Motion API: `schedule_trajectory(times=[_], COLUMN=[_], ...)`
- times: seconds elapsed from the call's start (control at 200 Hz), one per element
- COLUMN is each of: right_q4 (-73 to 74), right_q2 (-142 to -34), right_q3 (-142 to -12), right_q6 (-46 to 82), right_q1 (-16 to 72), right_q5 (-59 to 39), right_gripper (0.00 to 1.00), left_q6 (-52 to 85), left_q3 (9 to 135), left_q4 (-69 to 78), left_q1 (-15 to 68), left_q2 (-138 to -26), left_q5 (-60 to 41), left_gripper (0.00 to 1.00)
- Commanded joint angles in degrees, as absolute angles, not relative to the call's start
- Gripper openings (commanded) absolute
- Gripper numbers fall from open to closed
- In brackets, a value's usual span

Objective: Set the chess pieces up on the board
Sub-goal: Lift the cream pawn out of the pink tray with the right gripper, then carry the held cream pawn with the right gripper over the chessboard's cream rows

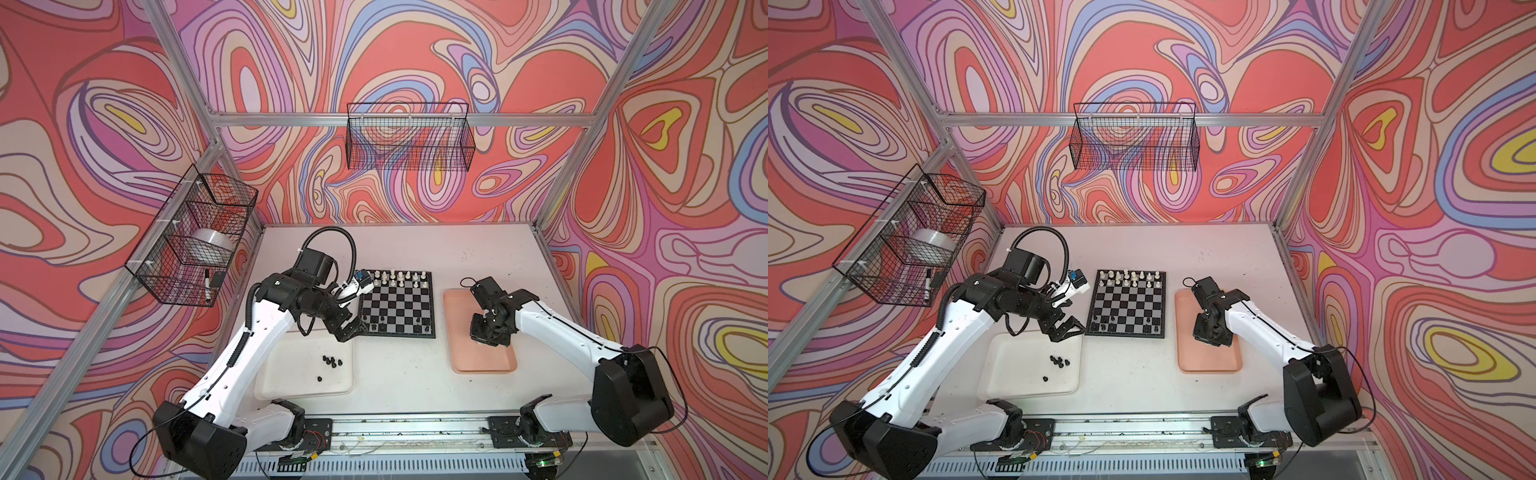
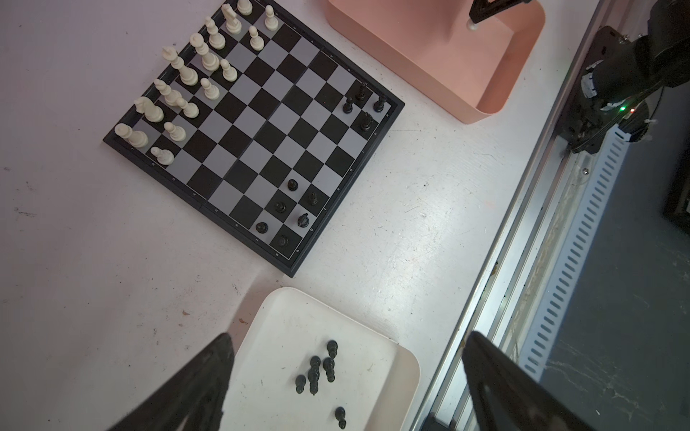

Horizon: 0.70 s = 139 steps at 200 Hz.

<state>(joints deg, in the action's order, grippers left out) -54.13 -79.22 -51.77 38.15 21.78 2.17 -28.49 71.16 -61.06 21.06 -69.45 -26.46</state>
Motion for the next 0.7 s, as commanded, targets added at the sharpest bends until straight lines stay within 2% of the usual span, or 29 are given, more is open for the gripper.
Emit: schedule_trajectory(times=[0.0, 0.691], right_q4=[-54.9, -54.4], right_q2=[-80.9, -102.0], right_q3=[-54.3, -81.4], right_q6=[35.9, 27.9], right_q1=[21.9, 30.3], right_q5=[3.6, 5.3], right_gripper=[0.05, 0.06], left_q6=[-28.9, -26.6], left_q3=[70.1, 67.0], left_q4=[-61.1, -57.3], left_q1=[21.4, 21.3], left_q2=[-68.3, -66.4], left_q5=[-25.3, -21.2], left_gripper=[0.96, 0.97])
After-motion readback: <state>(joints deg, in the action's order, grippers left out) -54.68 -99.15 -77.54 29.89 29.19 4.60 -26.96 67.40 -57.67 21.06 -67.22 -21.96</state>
